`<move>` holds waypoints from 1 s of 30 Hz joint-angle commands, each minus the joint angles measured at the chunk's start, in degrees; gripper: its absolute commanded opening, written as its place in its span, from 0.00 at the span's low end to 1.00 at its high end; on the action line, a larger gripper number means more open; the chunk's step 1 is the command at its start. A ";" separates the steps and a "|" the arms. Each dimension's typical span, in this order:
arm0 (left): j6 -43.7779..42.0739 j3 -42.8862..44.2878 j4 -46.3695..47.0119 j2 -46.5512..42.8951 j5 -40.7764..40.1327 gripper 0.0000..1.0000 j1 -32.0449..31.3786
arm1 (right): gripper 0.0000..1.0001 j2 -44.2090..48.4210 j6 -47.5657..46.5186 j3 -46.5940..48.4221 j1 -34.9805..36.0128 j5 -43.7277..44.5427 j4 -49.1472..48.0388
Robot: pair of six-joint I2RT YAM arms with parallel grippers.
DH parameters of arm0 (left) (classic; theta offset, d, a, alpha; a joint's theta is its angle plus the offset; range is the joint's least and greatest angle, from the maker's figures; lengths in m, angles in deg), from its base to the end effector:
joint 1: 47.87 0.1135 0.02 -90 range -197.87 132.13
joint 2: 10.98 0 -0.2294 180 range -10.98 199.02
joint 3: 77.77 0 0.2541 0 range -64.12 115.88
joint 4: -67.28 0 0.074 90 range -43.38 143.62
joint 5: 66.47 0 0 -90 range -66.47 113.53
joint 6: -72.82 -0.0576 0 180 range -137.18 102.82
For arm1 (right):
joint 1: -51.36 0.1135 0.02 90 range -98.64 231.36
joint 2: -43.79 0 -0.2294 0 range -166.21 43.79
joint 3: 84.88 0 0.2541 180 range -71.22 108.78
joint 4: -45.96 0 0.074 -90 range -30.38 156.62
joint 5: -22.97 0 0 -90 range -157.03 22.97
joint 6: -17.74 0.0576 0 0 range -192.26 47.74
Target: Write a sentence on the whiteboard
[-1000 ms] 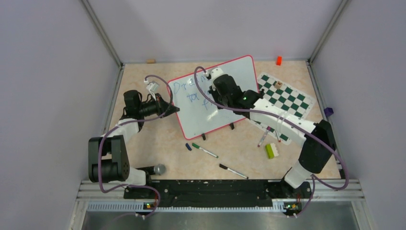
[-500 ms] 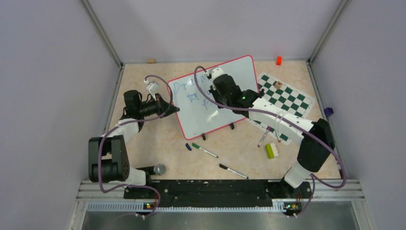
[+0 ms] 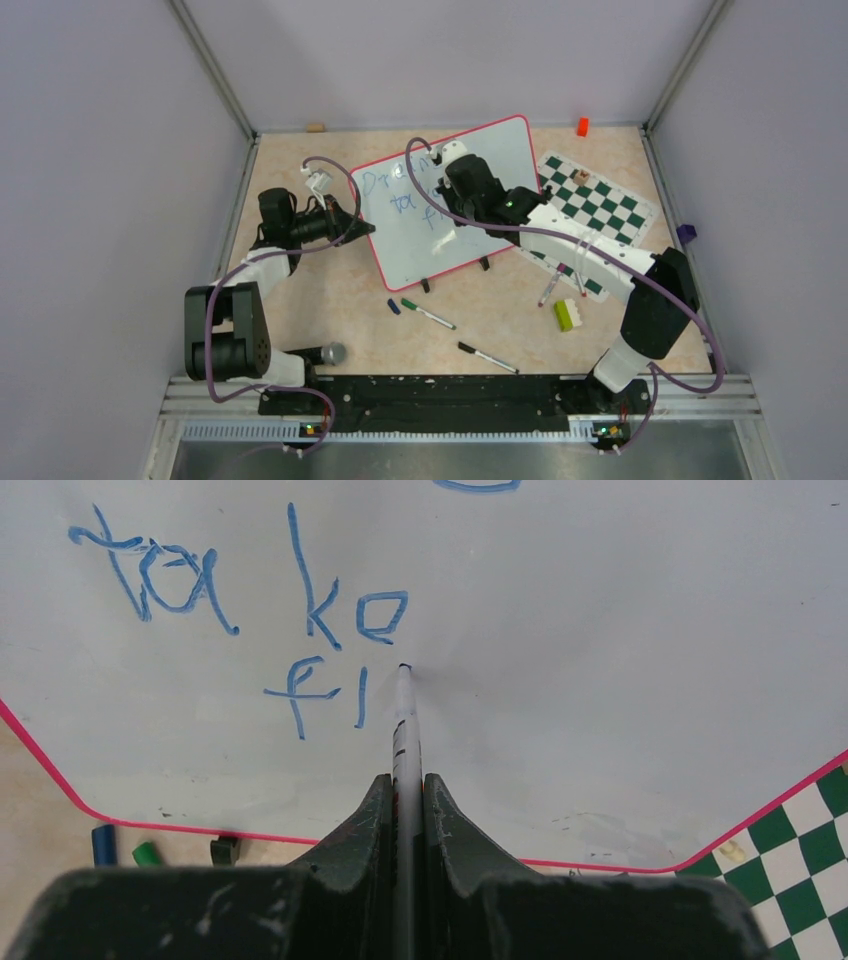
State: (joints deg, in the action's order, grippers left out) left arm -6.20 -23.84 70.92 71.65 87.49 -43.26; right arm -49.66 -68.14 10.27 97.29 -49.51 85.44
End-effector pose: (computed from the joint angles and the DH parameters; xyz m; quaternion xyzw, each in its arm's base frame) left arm 0.3066 -0.0272 0.1769 0.1846 0.7476 -0.4714 0.4299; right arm 0.2835 0.2679 0.2710 -0.2541 0.8530 0.0601 0.4520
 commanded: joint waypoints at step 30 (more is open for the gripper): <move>-8.63 -0.28 -1.16 0.05 -3.22 0.00 -1.58 | 0.00 8.68 -1.12 -7.02 -0.75 -2.59 -5.89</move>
State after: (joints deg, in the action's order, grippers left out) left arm -6.42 -23.71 70.86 71.63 87.38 -43.53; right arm -39.93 -68.80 2.17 97.29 -51.35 80.24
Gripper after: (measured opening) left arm 0.049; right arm 0.093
